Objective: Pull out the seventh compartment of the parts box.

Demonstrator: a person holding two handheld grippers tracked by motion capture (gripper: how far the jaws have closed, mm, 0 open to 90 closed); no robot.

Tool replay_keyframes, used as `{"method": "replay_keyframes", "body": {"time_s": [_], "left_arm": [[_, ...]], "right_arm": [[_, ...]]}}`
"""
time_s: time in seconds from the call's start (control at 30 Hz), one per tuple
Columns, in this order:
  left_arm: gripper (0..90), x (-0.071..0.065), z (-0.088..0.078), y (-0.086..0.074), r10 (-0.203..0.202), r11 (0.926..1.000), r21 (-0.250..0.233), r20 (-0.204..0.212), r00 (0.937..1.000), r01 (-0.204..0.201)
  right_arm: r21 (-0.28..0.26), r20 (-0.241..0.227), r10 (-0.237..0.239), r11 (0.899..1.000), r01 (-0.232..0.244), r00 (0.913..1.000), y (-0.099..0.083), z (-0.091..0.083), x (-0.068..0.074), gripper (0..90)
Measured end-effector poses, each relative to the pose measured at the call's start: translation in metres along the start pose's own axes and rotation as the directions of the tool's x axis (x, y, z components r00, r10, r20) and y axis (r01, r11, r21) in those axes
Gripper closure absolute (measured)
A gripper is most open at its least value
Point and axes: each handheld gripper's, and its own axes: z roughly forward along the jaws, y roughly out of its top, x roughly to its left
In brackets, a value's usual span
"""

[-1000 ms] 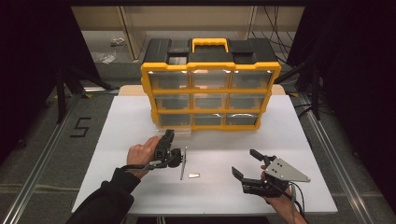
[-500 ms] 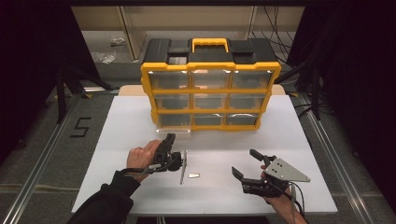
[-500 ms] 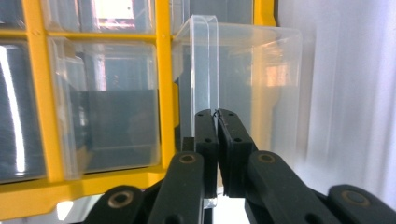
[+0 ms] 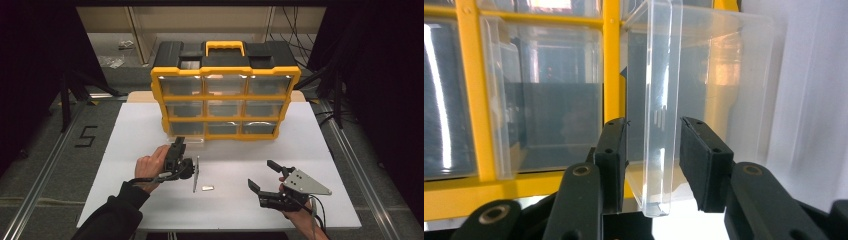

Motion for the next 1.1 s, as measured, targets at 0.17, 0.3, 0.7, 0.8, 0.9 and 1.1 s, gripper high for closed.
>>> {"method": "replay_keyframes", "body": {"time_s": [0.17,0.3,0.7,0.8,0.9,1.1], "left_arm": [[63.5,0.007,0.006,-0.003,-0.036,0.9993,0.006,0.046,0.9983,0.036],[66.4,0.011,0.007,-0.004,-0.032,0.9994,-0.011,0.069,0.9971,0.033],[74.3,0.012,0.01,-0.004,0.002,1.0,-0.005,0.117,0.9931,-0.002],[74.6,0.012,0.009,-0.004,0.008,1.0,-0.006,0.12,0.9927,-0.007],[74.7,0.011,0.006,-0.005,0.014,0.9998,-0.015,0.118,0.9929,-0.013],[74.8,0.009,0.001,-0.003,0.019,0.9997,-0.015,0.125,0.992,-0.017]], "right_arm": [[0.002,-0.001,-0.003,1.0,0.003,1.0,0.0,0.0,0.0,16.1],[0.002,-0.002,-0.004,1.0,0.004,1.0,0.0,0.001,0.0,16.2],[0.001,-0.002,-0.001,1.0,0.001,1.0,0.0,0.0,0.0,16.2],[-0.001,-0.002,0.0,1.0,0.0,1.0,0.0,0.0,0.0,16.2],[-0.001,-0.002,0.0,1.0,0.0,1.0,0.0,0.0,0.0,16.2],[-0.001,-0.001,-0.001,1.0,0.001,1.0,0.0,0.0,0.0,16.3]]}}
